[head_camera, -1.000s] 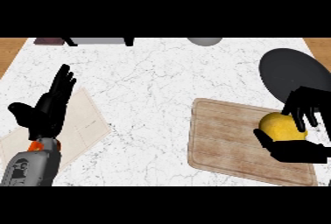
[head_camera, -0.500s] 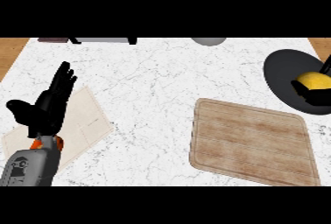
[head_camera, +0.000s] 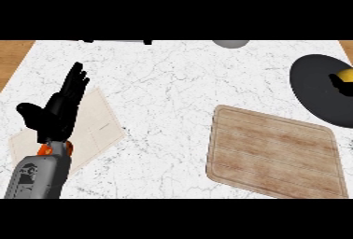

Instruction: Pick the lemon from the cutting board and place it in the pan

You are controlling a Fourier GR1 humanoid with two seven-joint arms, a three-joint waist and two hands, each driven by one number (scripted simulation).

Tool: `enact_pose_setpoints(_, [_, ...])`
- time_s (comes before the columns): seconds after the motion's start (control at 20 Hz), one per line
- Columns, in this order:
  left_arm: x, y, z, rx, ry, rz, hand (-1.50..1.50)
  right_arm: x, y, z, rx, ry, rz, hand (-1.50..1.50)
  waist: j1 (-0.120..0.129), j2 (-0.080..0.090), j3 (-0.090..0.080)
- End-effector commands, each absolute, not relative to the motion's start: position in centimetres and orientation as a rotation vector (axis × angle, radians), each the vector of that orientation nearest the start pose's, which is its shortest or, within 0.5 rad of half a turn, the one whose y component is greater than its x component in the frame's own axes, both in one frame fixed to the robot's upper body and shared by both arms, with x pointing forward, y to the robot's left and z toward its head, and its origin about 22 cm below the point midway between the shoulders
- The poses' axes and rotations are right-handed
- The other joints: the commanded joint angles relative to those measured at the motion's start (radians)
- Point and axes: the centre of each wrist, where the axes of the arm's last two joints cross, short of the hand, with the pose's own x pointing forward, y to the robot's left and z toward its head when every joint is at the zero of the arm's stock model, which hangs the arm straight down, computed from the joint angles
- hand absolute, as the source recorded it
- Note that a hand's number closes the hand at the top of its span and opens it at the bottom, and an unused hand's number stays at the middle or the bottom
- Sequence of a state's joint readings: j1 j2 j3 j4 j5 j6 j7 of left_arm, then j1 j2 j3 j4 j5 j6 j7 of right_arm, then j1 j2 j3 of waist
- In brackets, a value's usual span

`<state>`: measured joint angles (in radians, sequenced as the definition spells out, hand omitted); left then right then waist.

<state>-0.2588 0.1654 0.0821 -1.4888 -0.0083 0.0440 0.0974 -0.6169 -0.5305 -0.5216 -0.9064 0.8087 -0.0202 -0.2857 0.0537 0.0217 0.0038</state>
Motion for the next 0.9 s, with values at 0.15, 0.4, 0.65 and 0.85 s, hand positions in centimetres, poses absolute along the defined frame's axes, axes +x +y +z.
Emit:
enact_pose_setpoints(0.15, [30.6, 25.6, 5.8, 0.141, -1.641, -0.112, 0.00, 36.7, -45.8, 10.0, -1.157, -1.519, 0.493, 1.50, 0.021, 0.009, 0.002])
enact_pose_setpoints(0.4, [30.6, 25.2, 5.8, 0.139, -1.672, -0.109, 0.00, 36.6, -46.2, 8.6, -1.000, -1.472, 0.445, 1.50, 0.039, 0.016, 0.004])
enact_pose_setpoints(0.65, [31.2, 23.9, 5.7, 0.114, -1.660, -0.122, 0.00, 36.9, -45.5, 7.1, -0.689, -1.362, 0.474, -1.50, 0.043, 0.021, 0.004])
enact_pose_setpoints(0.85, [31.7, 24.6, 6.4, 0.112, -1.677, -0.098, 0.00, 35.8, -45.6, 5.0, -0.686, -1.420, 0.496, -1.50, 0.036, 0.025, 0.006])
